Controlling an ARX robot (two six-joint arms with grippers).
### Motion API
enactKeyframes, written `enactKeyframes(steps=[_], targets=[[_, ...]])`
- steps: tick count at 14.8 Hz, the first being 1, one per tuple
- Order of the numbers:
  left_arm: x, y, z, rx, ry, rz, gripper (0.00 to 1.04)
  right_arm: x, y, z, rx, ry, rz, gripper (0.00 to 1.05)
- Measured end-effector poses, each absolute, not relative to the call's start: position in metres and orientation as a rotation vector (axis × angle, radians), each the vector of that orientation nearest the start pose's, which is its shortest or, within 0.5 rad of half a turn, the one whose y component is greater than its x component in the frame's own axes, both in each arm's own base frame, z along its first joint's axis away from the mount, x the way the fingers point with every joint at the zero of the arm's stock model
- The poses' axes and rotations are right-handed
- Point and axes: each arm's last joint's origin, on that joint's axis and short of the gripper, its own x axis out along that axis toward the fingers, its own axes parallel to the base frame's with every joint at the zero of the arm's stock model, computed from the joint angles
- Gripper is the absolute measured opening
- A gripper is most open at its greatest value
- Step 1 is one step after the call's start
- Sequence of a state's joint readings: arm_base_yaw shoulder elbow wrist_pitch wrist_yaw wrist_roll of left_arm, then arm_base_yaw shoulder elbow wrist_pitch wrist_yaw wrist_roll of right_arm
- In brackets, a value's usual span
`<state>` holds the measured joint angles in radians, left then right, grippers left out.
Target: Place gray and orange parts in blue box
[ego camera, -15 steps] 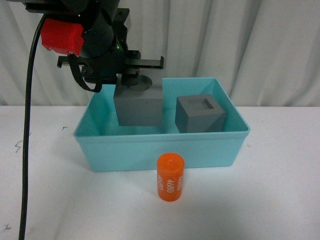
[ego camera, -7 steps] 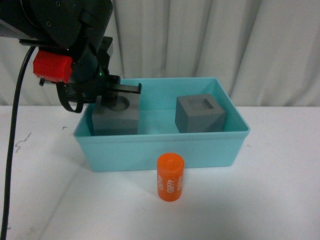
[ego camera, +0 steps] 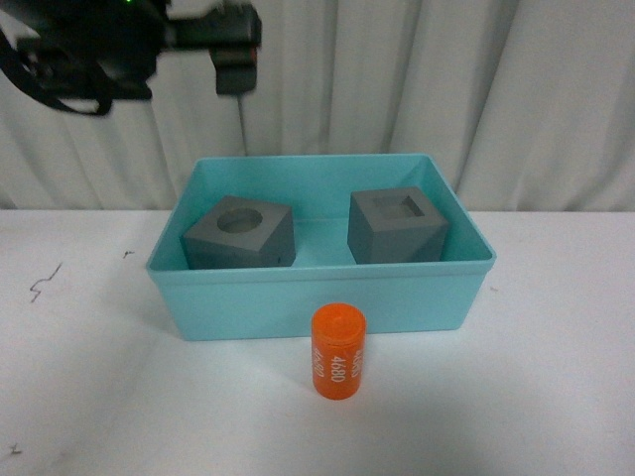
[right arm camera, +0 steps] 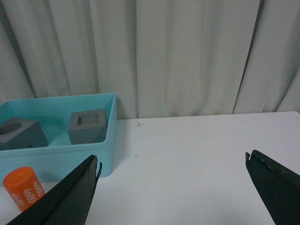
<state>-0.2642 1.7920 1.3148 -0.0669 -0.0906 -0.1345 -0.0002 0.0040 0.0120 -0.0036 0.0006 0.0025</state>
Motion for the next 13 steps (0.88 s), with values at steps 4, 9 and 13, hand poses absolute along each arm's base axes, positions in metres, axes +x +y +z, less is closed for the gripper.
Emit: enactKeyframes(steps=[4,9,13], targets=[[0.326,-0.076,0.296,-0.051,0.121,-0.091,0.85,0.097,0.0,0.167,0.002,-0.004,-0.001,0.98],[0.229,-0.025,0.229,-0.016,0.009,-0.006,0.2,0.097,0.0,0.167,0.002,-0.004,-0.001,0.98],[0.193,-0.012,0.207,-0.016,-0.006,0.01,0.02,0.097,0.0,0.167,0.002,-0.004,-0.001,0.98]])
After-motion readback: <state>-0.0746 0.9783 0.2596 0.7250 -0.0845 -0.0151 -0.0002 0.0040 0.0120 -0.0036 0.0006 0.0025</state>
